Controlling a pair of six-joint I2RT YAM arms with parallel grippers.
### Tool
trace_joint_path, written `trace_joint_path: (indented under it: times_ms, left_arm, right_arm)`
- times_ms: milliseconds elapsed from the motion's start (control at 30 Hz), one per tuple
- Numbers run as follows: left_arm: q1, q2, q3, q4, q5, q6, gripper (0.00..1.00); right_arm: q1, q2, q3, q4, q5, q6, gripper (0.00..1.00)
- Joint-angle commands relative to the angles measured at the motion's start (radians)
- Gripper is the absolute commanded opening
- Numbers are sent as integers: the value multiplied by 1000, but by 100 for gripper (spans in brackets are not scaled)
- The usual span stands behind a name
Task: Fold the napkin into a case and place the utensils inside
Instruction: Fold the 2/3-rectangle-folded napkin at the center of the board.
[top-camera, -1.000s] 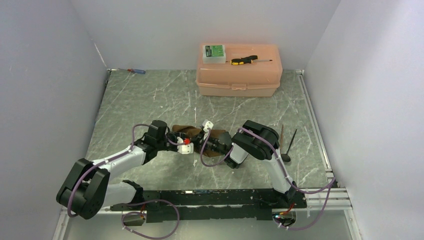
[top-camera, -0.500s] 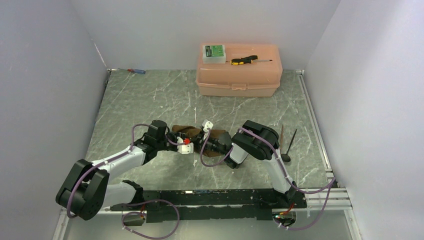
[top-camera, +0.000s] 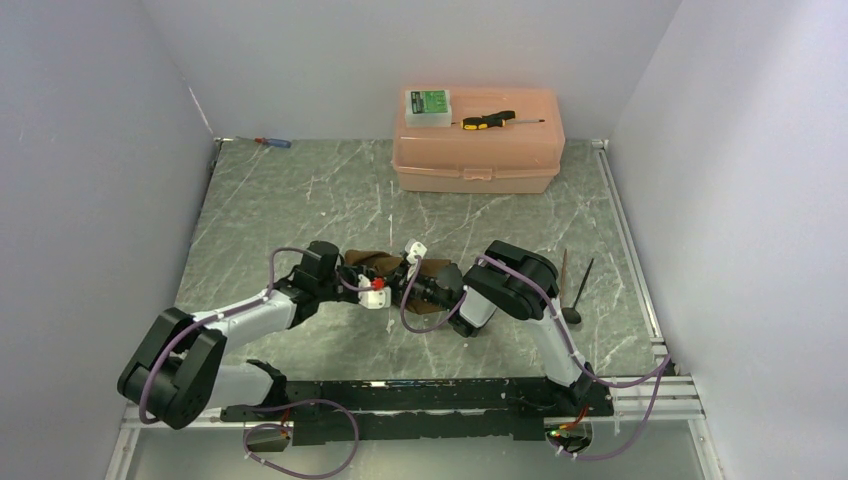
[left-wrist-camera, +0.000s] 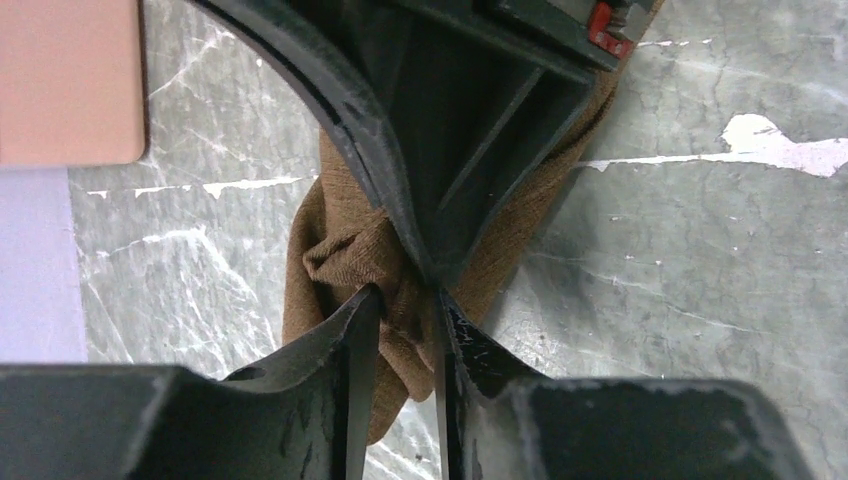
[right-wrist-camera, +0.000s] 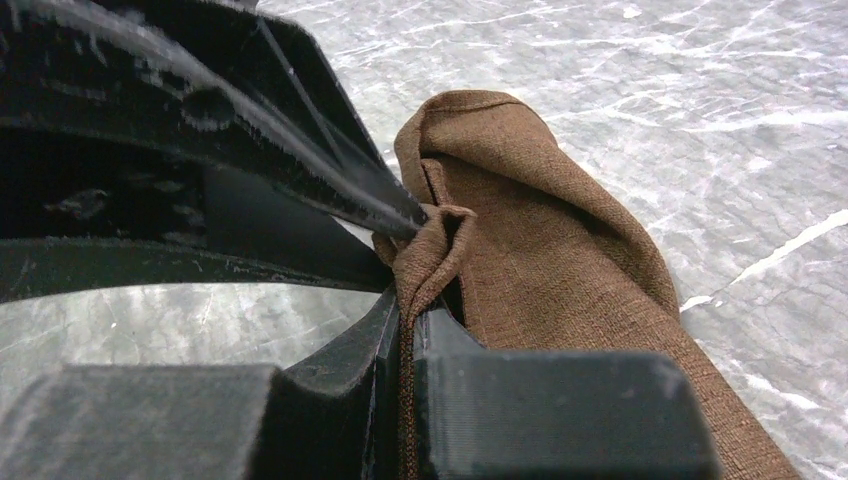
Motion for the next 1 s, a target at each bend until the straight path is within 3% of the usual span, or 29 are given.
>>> trace_joint_path:
  times_ms: [0,100,133,433,600,733,967]
  left_arm:
    - [-28,32,-16,66,-34,-5,24]
    - [-35,34,-24,74,-49,1,4]
    - [-35,36,-27,80,-58,-1,3]
    - [-35,-3,-38,59,-134,-15,3]
    - [-35,-58,-49,4,-130,-29,3]
    - [-35,-76,-59,-4,-127,-31,3]
    - [-35,-61,-52,-2,-121,-36,3]
  right_arm:
    - [-7,8,20,191,-18,24,0]
    - [-12,9,20,194,-19,30,0]
    - [-13,9,18,194,-19,32,0]
    - [-26,8,15,195,-50,65,1]
    - [-34,-11,4,195,-56,94,17]
    - [-34,-39,-12,197,-50,103,25]
    - [-37,-62,-17,197,-53,119,30]
